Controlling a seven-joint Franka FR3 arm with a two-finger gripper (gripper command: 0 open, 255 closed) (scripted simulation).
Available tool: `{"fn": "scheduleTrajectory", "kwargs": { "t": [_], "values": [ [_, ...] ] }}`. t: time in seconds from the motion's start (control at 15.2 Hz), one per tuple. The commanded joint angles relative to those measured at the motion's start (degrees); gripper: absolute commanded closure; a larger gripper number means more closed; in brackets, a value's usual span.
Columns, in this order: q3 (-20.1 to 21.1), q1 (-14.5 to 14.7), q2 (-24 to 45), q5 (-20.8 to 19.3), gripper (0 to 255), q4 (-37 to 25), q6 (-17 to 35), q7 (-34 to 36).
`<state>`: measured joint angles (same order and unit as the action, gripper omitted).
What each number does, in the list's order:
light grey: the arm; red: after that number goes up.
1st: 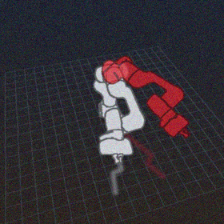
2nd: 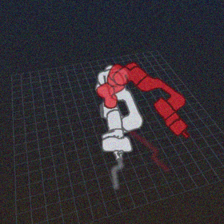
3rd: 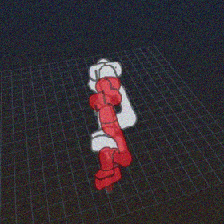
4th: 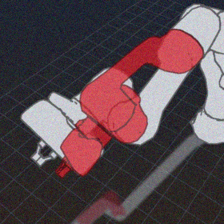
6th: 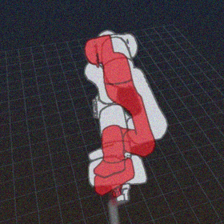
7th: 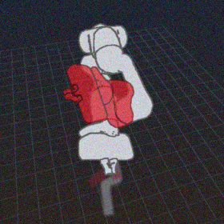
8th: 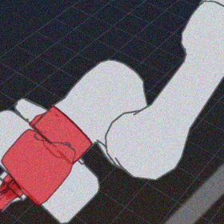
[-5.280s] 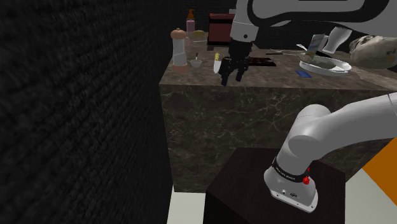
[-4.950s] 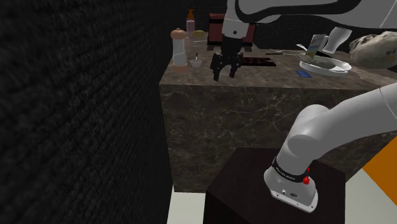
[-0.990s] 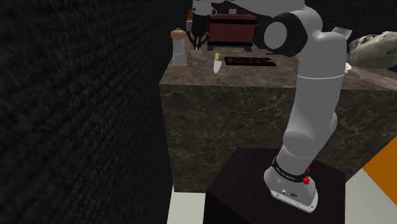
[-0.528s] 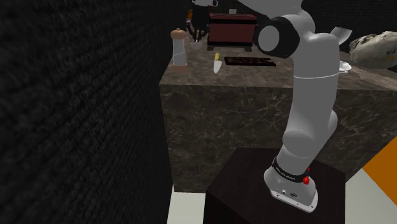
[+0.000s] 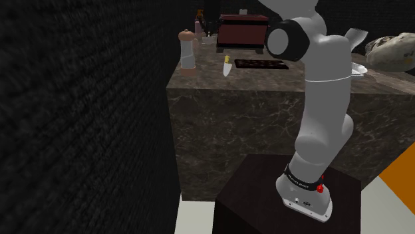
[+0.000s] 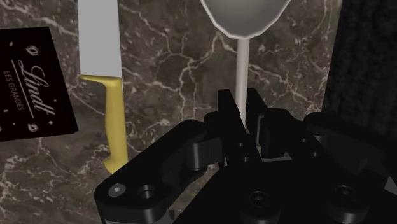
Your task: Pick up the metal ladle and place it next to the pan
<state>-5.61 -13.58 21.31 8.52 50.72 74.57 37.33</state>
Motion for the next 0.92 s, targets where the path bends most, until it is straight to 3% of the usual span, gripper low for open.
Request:
{"fn": "scheduleTrajectory", "kwargs": {
  "t": [0.0, 0.4, 0.86],
  "values": [
    [-0.5, -0.5, -5.5, -0.4, 255, 8.2, 2.6, -1.6],
    [-2.5, -2.6, -19.2, -1.7, 255, 26.7, 6.9, -6.9],
    [-5.6, -5.5, -30.8, -3.7, 255, 39.8, 7.9, -13.2]
  ]
}}
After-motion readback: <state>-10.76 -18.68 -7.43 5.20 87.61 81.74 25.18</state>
